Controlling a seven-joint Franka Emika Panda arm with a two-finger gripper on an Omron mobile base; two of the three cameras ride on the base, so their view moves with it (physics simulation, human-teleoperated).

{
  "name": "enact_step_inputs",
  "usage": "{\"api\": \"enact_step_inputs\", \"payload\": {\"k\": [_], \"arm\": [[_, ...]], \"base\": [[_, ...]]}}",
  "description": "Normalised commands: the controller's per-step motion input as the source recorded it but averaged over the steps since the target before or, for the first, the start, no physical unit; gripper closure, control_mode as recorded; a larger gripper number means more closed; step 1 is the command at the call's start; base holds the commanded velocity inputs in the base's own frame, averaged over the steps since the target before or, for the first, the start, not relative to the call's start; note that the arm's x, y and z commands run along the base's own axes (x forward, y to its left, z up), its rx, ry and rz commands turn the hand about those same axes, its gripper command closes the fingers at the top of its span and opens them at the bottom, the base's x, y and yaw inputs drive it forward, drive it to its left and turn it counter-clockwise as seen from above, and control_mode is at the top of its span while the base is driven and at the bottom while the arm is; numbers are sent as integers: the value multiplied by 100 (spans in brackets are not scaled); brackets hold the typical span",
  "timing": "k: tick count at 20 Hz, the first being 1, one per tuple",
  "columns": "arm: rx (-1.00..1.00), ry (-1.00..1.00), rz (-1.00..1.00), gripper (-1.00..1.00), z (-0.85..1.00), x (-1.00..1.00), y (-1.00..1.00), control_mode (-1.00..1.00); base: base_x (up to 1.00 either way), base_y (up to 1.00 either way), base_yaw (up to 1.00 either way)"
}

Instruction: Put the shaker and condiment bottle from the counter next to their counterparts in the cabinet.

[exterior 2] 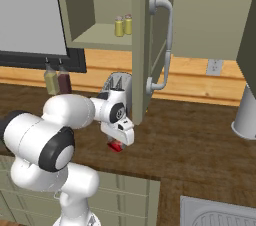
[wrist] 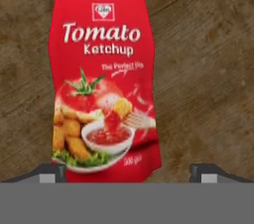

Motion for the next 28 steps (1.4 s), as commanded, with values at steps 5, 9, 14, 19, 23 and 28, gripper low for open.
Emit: {"api": "enact_step_inputs", "payload": {"k": [5, 9, 14, 19, 23, 28], "arm": [[0, 0, 0, -100, 0, 4, 0, -100], [0, 0, 0, -100, -9, 0, 0, -100], [0, 0, 0, -100, -29, 0, 0, -100], [0, 0, -1, -100, -28, 0, 0, -100], [0, 0, -2, -100, -21, 0, 0, -100], [0, 0, -3, -100, -20, 0, 0, -100]], "base": [[0, 0, 0], [0, 0, 0], [0, 0, 0], [0, 0, 0], [0, 0, 0], [0, 0, 0]]}}
